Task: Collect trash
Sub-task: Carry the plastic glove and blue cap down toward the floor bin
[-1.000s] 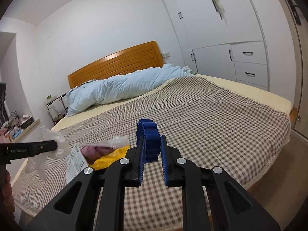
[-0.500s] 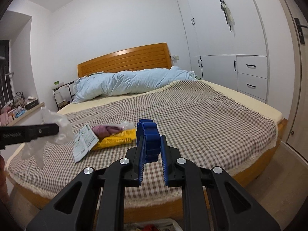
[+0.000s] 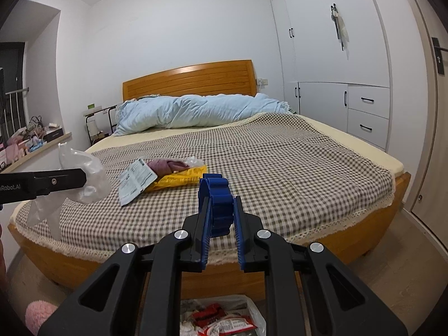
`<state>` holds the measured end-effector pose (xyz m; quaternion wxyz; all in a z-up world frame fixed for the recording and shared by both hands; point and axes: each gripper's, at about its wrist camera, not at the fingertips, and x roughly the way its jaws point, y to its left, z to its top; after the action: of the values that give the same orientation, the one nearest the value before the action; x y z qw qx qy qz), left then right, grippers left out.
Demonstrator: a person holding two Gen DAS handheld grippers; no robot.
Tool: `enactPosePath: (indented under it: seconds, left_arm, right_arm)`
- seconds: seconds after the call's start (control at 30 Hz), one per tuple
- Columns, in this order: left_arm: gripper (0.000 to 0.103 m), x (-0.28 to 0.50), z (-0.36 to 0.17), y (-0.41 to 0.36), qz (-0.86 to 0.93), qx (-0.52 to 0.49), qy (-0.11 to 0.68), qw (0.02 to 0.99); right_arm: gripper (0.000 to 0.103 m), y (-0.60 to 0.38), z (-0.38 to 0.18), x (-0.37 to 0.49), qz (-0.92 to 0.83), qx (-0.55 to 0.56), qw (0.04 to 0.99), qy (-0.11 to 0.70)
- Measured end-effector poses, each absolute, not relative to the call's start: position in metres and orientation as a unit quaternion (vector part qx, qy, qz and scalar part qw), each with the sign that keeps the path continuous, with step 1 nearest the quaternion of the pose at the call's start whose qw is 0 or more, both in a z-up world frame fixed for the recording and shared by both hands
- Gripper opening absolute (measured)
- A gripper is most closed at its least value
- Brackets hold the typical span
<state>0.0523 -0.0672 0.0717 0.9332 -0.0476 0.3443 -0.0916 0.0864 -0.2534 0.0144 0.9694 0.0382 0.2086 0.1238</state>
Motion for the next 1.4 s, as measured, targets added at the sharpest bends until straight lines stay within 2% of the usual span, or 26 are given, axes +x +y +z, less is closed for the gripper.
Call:
enactPosePath:
  seconds: [0.67, 1.4]
  left_arm:
    - [0.011, 0.01, 0.039, -0.052, -0.102, -0.073, 0.354, 0.927]
    - [0.011, 0.004, -0.011, -0.042, -0.106, -0.091, 0.388, 0.911]
  right_arm:
    - [0.015, -0.237, -0.015, 0.054, 0.125, -0.003, 0.962, 0.244]
    - [0.016, -0.224, -0.054, 0.05, 0.124, -0.034, 0.948, 0.292]
